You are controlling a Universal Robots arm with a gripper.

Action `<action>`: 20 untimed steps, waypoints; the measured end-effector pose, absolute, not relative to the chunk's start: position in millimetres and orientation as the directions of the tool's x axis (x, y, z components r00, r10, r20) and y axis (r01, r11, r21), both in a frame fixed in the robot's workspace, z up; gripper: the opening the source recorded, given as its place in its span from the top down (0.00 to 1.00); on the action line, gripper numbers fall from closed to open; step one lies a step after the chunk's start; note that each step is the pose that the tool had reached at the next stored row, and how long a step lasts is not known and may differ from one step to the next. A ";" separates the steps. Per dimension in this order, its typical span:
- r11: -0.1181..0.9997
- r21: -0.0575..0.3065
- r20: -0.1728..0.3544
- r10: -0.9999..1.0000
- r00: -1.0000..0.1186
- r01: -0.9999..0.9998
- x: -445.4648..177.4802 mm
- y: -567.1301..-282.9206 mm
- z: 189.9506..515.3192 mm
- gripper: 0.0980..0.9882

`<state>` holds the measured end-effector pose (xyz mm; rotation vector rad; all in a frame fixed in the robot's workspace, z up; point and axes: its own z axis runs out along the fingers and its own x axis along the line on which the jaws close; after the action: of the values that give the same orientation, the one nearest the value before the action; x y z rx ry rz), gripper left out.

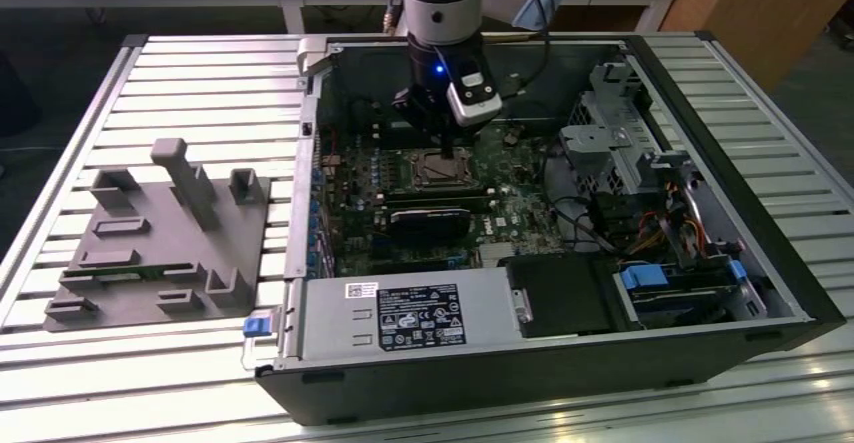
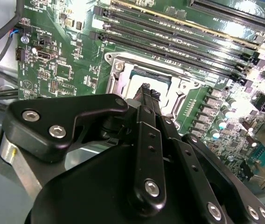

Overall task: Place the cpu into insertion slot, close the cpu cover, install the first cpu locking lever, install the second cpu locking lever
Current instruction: 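Install the second cpu locking lever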

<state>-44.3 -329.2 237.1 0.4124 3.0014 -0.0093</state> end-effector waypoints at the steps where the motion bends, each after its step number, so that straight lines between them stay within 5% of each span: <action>1: 0.963 0.009 -0.111 0.269 -0.957 0.269 -44.3 -329.8 237.1 0.99; 20: 0.963 0.009 -0.111 0.269 -0.957 0.269 -44.3 -346.4 237.1 0.99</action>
<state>-44.3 -346.4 237.1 0.4124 3.0014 -0.0093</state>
